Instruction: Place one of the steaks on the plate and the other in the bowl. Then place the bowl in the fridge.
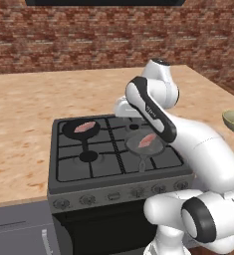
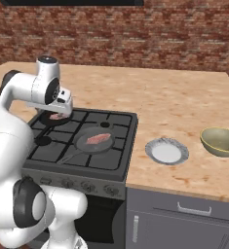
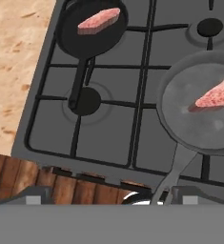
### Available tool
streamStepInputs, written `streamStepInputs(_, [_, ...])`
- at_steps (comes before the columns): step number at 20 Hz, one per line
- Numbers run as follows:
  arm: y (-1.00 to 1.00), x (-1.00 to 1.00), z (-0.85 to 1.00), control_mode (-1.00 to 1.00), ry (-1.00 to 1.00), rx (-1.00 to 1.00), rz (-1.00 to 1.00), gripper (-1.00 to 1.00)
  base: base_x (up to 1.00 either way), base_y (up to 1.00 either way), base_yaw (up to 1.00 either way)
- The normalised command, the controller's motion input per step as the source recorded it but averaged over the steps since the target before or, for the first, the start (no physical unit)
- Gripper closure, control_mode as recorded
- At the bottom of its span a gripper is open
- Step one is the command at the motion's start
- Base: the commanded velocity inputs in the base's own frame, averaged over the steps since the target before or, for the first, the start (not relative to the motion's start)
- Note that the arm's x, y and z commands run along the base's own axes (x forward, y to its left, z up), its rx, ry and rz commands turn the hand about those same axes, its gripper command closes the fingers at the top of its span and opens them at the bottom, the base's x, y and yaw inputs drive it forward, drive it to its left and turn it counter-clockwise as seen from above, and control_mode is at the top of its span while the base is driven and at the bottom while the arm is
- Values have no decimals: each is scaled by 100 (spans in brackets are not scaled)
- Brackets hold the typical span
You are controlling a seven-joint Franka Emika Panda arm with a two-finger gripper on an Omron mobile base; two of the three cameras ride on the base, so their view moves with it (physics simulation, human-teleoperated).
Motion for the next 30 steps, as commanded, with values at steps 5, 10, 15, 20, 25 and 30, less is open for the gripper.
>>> streamStepInputs(5, [28,1,0,-100,1,0,-12,-100,0,0,0])
streamStepInputs(10, [8,15,0,-100,5,0,-13,-100,0,0,0])
streamStepInputs(15, [2,14,0,-100,4,0,-10,-100,0,0,0])
streamStepInputs(20, [13,2,0,-100,5,0,-10,-100,0,0,0])
streamStepInputs(25, [21,13,-16,-100,10,0,-7,-100,0,0,0])
streamStepInputs(30, [10,30,-27,-100,7,0,-3,-100,0,0,0])
